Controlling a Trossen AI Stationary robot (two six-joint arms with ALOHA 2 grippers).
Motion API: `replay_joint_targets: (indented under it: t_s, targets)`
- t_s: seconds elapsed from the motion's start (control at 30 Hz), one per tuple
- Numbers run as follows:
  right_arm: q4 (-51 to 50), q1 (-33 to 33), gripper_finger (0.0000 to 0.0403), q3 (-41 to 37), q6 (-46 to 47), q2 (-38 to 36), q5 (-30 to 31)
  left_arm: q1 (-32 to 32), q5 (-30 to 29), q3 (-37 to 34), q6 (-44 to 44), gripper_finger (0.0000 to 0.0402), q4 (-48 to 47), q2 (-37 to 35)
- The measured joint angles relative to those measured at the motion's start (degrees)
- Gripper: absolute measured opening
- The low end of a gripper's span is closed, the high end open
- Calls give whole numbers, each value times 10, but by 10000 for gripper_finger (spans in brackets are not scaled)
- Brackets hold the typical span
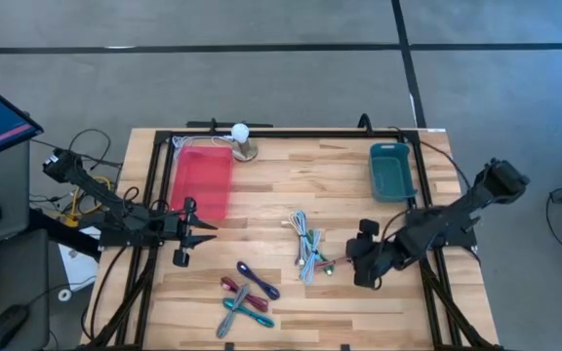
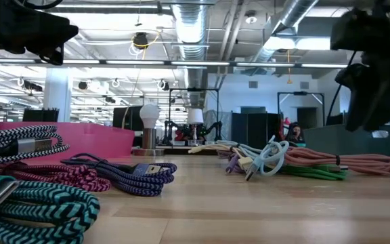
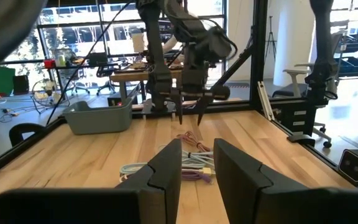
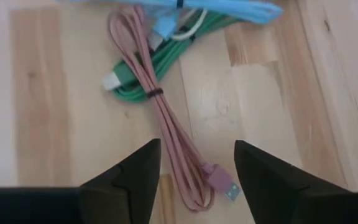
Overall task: Pick & Place USB Port
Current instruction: Put the pink charger cable into the blue bin
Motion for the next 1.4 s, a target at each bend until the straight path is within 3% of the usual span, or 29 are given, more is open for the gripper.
replay_joint_targets:
  t_s: [0.57,0.73,0.9,1.1,1.4]
  targets:
    - [35,0,145,0,19,101,-30,0,0,0,0,94,0,0]
    - [41,1,95,0,19,104,-27,0,0,0,0,94,0,2]
    - [41,1,13,0,19,87,-32,0,0,0,0,94,0,9]
    - [49,1,7,0,19,48,-16,0,0,0,0,94,0,15]
    - [-31,0,4,0,27,-78,120,0,0,0,0,94,0,15]
